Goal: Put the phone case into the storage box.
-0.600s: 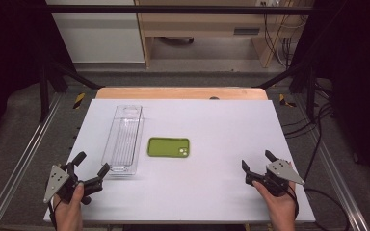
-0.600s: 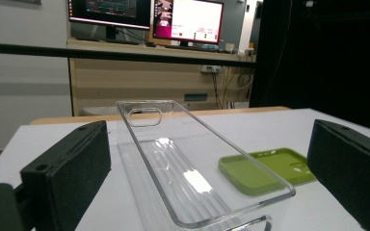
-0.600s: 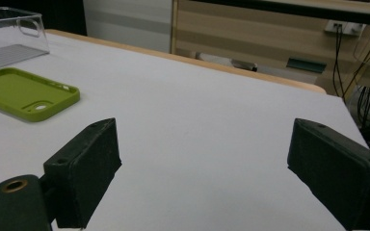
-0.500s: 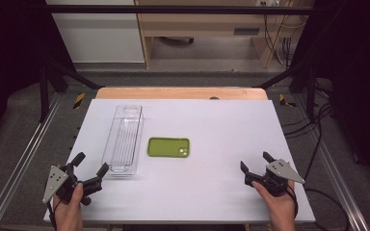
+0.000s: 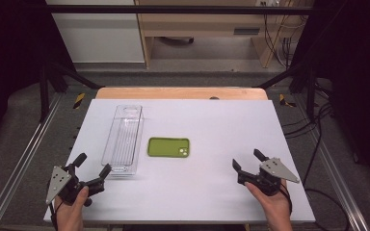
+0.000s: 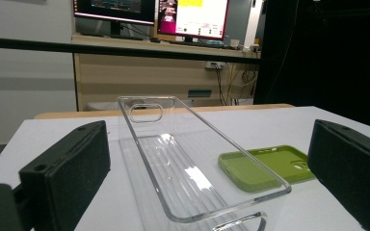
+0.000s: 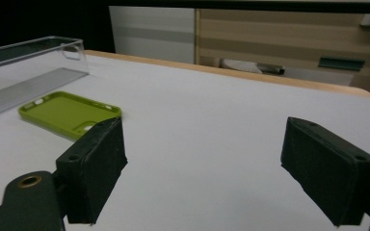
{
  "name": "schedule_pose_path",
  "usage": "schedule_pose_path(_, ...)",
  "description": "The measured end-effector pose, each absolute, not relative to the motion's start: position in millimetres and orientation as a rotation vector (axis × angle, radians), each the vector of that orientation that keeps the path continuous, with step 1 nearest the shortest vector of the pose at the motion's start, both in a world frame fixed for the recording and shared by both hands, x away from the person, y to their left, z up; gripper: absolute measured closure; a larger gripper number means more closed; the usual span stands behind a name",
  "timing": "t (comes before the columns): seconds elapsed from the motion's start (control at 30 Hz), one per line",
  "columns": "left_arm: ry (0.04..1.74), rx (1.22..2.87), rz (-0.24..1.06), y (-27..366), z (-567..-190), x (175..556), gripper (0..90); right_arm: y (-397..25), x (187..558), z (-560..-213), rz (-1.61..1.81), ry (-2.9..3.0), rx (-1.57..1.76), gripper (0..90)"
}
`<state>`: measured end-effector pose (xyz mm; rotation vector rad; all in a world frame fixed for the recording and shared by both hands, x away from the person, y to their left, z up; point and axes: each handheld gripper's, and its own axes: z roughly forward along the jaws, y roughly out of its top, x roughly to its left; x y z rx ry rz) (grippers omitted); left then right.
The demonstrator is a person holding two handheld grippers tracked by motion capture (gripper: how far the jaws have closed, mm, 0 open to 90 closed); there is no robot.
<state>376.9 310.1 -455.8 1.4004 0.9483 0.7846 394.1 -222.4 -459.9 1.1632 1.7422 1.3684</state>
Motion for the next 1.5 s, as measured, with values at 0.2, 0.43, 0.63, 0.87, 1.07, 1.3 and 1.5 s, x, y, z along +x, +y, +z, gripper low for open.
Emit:
schedule_pose_path(0.2, 0.921, 1.401, 0.778, 307, -452, 373, 0.0, -191, 400, -436, 1.360, 1.823, 1.089, 14.1)
schedule_pose_path(0.43, 0.926, 1.401, 0.776, 308, -452, 372, 0.0, -166, 421, -398, 1.284, 1.932, 1.087, 11.5)
schedule_pose_path(0.63, 0.938, 1.402, 0.785, 311, -452, 372, 0.1, -149, 448, -388, 1.194, 2.053, 1.158, 11.5)
schedule_pose_path(0.87, 0.944, 1.423, 0.801, 311, -453, 372, 0.1, -132, 470, -387, 1.154, 2.116, 1.215, 15.8)
schedule_pose_path(1.07, 0.961, 1.453, 0.813, 308, -455, 374, 0.5, -124, 486, -394, 1.129, 2.182, 1.293, 19.2)
schedule_pose_path(1.3, 0.950, 1.465, 0.805, 306, -456, 377, 0.4, -112, 501, -412, 1.097, 2.219, 1.338, 20.0)
schedule_pose_path(1.5, 0.949, 1.478, 0.807, 306, -457, 378, 0.4, -103, 514, -429, 1.052, 2.279, 1.398, 20.8)
